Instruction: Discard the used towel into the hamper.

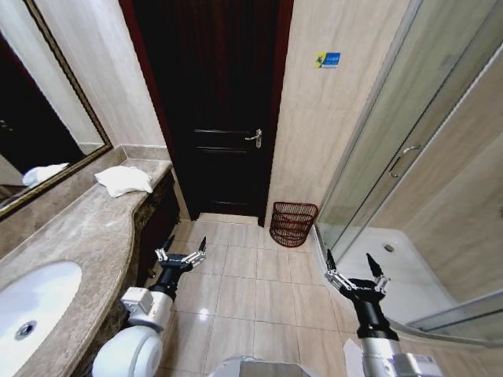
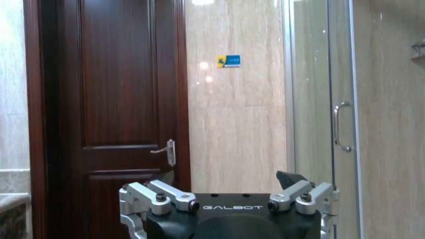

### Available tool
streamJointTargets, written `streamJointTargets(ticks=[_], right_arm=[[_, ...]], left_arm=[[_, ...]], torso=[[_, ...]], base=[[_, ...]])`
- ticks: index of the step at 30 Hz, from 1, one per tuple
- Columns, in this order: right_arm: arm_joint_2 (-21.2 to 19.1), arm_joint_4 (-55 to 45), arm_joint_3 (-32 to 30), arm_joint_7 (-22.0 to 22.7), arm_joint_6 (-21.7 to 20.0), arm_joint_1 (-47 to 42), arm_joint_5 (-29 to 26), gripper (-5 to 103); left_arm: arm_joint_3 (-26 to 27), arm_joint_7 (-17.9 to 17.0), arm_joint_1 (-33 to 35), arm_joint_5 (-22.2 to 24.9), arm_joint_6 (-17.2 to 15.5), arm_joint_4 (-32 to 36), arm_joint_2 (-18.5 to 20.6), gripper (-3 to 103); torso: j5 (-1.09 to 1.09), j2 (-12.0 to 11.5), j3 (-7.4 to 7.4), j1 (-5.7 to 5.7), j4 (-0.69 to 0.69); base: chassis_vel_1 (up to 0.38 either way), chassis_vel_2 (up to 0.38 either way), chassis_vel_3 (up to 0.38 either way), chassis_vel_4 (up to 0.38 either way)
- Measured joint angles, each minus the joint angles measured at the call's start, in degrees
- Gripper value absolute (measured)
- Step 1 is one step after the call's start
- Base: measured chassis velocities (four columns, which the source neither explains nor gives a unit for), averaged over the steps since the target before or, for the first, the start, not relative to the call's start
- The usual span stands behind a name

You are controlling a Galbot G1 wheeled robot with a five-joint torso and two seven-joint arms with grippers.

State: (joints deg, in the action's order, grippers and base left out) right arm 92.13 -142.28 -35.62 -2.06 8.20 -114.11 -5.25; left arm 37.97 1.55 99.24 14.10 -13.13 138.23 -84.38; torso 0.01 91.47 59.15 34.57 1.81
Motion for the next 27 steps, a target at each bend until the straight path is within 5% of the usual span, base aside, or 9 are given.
streamJointTargets(ticks=[3, 9, 14, 18, 21, 27], right_arm=[[0.0, -0.1, -1.5, 0.0, -6.8, 6.0, 0.9, 100], [0.0, -0.5, -3.7, 0.1, -16.4, 14.6, 2.3, 100], [0.0, -0.5, -3.8, 0.1, -16.9, 15.0, 2.4, 100], [0.0, -0.5, -3.8, 0.1, -16.8, 15.3, 2.5, 100], [0.0, 0.7, -2.7, -0.7, -9.9, 18.5, 4.0, 100], [0.0, 1.2, -2.5, -2.8, -7.7, 17.5, 5.5, 100]], left_arm=[[0.6, -5.0, -2.9, 2.5, 3.3, -2.9, 0.5, 100], [-1.0, -5.2, -3.4, -0.5, 5.9, -1.3, -2.4, 100], [-2.4, -4.8, -2.7, -0.5, 5.8, 0.2, -3.3, 100], [-3.0, -1.9, -2.2, -1.8, 9.3, 0.3, -3.5, 100], [-3.0, 1.3, -1.9, -4.2, 14.6, -0.5, -3.1, 100], [-1.4, 2.8, -1.4, -4.1, 16.3, -2.1, -0.4, 100]], torso=[[-0.01, 0.0, 0.01, 0.02, -0.02], [0.00, 0.0, 0.01, 0.02, 0.00], [0.00, 0.0, 0.01, 0.02, -0.02], [0.00, 0.0, 0.00, 0.01, -0.02], [0.00, 0.0, 0.00, 0.01, -0.01], [-0.01, 0.0, 0.00, 0.02, -0.01]], base=[[0.000, 0.000, 0.000, 0.000], [0.000, 0.000, 0.000, 0.000], [0.000, 0.000, 0.000, 0.000], [0.000, 0.000, 0.000, 0.000], [0.000, 0.000, 0.000, 0.000], [0.000, 0.000, 0.000, 0.000]])
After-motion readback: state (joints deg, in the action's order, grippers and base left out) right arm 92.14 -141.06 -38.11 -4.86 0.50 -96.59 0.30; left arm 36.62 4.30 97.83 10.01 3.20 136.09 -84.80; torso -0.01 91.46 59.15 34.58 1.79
